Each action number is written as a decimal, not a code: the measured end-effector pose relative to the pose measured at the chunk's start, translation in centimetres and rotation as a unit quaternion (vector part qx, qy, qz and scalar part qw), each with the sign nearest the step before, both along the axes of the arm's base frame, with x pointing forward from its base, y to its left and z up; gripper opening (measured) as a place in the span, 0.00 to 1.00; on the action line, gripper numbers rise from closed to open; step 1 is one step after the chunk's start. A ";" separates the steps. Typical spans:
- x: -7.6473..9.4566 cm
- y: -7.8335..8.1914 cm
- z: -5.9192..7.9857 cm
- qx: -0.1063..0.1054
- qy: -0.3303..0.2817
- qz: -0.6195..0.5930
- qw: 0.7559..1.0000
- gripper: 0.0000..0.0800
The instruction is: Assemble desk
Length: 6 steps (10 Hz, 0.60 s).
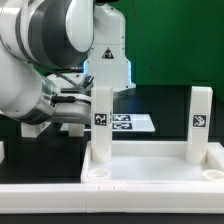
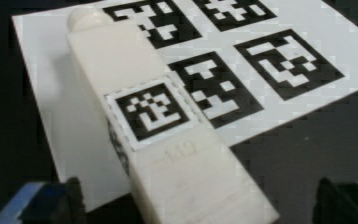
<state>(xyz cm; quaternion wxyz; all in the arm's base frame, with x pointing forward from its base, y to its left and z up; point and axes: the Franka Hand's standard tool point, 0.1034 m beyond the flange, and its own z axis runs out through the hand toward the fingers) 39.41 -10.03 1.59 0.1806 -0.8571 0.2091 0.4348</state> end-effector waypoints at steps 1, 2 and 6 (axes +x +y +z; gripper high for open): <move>-0.1 0.0 0.0 0.001 0.002 0.000 1.000 0.81; -0.1 0.0 0.0 0.001 0.001 0.000 1.000 0.81; -0.1 0.0 0.0 0.001 0.001 0.000 1.000 0.36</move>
Offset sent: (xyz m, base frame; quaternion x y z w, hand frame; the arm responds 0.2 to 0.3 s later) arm 0.0000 0.0000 0.0000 0.0000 0.0000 0.0000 1.0000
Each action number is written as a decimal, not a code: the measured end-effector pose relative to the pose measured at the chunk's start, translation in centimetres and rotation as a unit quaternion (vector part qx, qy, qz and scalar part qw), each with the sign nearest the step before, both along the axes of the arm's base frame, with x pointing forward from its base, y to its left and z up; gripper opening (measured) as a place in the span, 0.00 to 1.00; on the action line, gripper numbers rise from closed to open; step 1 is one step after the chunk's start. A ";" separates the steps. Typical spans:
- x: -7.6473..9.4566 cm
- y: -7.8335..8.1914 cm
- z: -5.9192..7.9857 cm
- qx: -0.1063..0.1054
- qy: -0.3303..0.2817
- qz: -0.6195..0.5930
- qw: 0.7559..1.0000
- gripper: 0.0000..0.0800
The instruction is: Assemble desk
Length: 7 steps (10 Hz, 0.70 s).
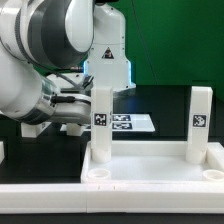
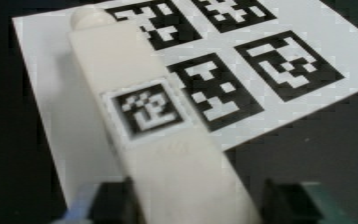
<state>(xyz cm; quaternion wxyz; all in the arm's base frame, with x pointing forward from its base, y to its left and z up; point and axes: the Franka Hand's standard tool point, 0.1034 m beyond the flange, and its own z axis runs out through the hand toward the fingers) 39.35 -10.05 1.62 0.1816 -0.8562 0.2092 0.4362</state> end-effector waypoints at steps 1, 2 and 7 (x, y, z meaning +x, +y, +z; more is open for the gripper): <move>0.0 0.0 0.0 0.000 0.000 0.000 1.000 0.36; 0.0 0.0 0.0 0.000 0.000 0.000 1.000 0.36; 0.0 0.0 0.0 0.000 0.000 0.000 1.000 0.36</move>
Offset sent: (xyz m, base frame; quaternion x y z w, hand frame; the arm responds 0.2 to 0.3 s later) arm 0.0000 0.0000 0.0000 0.0000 0.0000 0.0000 1.0000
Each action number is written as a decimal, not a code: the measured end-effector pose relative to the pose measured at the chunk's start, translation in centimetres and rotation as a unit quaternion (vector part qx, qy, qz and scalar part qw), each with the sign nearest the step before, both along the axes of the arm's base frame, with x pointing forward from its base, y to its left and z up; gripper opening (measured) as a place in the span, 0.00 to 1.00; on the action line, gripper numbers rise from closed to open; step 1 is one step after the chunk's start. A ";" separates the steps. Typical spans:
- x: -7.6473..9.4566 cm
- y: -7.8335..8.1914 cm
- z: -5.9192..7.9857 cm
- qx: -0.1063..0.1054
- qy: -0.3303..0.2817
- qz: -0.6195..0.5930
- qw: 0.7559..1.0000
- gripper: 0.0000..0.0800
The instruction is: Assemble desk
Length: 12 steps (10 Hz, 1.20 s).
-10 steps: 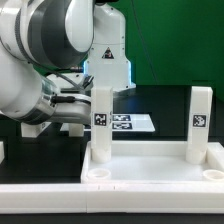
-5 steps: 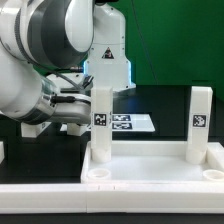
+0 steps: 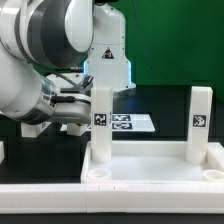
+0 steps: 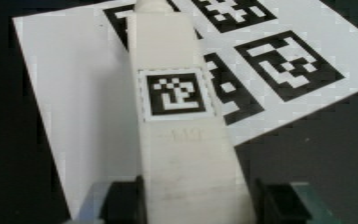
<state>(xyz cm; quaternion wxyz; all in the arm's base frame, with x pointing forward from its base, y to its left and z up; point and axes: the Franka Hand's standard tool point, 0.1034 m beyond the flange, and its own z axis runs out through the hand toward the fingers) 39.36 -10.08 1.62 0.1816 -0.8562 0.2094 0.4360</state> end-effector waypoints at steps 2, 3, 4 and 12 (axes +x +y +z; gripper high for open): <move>0.0 0.0 0.0 0.000 0.000 0.000 1.000 0.36; 0.0 0.0 0.0 0.000 0.000 0.000 1.000 0.36; 0.1 0.0 0.1 0.000 -0.001 0.000 1.000 0.36; 1.8 3.8 11.5 0.011 -0.033 -0.011 0.999 0.36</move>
Offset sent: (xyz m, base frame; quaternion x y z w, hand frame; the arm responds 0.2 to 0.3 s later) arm 0.0019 0.0001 0.0086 0.0014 -0.0085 0.0009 1.0000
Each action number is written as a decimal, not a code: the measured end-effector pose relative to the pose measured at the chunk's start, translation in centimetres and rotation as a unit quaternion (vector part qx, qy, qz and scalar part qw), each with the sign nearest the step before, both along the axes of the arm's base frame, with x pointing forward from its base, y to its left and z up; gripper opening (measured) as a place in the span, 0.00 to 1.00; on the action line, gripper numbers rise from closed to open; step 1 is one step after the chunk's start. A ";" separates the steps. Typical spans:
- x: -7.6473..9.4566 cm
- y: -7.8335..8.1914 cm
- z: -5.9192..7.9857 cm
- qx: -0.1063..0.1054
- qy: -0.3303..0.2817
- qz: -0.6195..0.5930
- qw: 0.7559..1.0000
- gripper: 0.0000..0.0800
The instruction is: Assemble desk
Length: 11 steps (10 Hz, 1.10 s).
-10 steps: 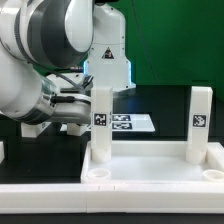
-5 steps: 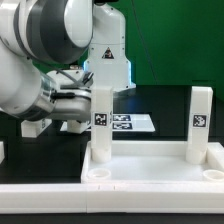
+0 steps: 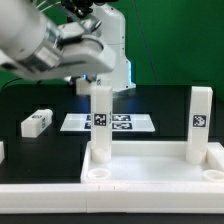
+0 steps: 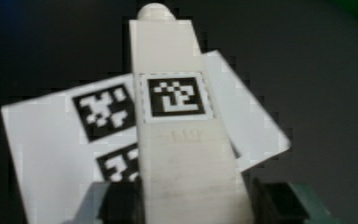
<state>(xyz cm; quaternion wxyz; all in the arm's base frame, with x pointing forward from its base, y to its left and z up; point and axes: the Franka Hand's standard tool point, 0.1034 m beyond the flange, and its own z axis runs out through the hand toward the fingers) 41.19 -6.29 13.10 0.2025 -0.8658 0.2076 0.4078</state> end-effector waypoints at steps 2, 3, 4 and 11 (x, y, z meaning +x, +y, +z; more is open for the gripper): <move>2.4 1.7 3.1 -0.044 -0.061 -0.012 0.997 0.36; 3.4 2.5 4.2 -0.061 -0.079 -0.019 0.995 0.36; 4.3 2.5 4.1 -0.074 -0.107 -0.024 0.991 0.36; 10.5 5.0 8.4 -0.183 -0.304 -0.058 0.933 0.36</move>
Offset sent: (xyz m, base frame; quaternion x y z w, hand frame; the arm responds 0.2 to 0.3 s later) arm 0.0227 0.0156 0.0151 0.0823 0.0700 0.0783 0.9911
